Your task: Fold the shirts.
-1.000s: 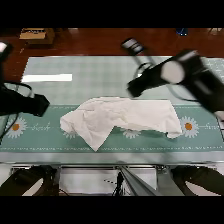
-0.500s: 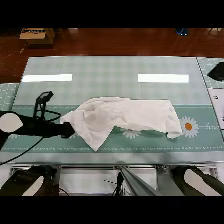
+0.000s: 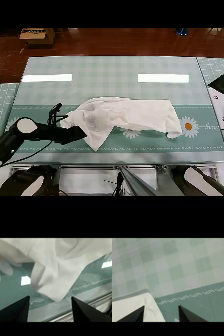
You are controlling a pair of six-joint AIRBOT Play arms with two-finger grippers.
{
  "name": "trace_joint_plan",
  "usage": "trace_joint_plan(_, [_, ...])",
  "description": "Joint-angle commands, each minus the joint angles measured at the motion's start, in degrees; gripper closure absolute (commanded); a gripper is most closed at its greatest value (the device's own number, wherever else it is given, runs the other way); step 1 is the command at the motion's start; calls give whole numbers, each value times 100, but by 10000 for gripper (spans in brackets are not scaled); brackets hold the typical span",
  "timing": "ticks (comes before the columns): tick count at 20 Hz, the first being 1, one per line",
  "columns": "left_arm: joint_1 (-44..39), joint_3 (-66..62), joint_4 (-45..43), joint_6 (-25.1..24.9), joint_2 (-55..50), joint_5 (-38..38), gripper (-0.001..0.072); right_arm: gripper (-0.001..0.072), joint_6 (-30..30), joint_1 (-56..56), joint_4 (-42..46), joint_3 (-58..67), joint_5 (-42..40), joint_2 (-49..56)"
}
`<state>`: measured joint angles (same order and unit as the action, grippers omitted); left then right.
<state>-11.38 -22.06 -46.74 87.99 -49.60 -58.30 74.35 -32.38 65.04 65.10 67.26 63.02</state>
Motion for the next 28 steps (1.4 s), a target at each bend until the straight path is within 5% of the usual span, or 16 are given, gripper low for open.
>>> trace_joint_plan(1, [-426,63,660,-59,-612,1119,119,220,-61,-37,-118,-83,24,-4])
trace_joint_plan(4, [-750,63,1062,-490,-1296,1261,409,220,-61,-37,-105,-83,142,-4])
trace_joint_plan(5, [-767,63,1078,-505,-1451,1222,621,220,-79,-37,-105,-83,186,-4])
trace_joint_plan(6, [-756,63,1075,-540,-1515,1169,690,221,-129,-42,-44,-83,284,-2])
trace_joint_plan(12, [-756,39,1075,-960,-1285,844,690,214,-208,-44,472,-1095,662,15])
trace_joint_plan(13, [-756,39,1078,-964,-1246,813,690,134,-251,-44,485,-1432,719,15])
trace_joint_plan(16, [-756,37,1078,-1043,-1115,813,690,123,-264,-44,474,-2275,702,15])
trace_joint_plan(25, [-756,-127,1078,-1045,-960,684,690,127,-74,-42,-223,-3410,-350,15])
trace_joint_plan(26, [-756,-188,1082,-1058,-960,680,690,145,-4,-42,-227,-3528,-435,15])
trace_joint_plan(28, [-756,-348,1078,-1086,-960,682,690,294,-37,-22,-494,-3751,-592,15])
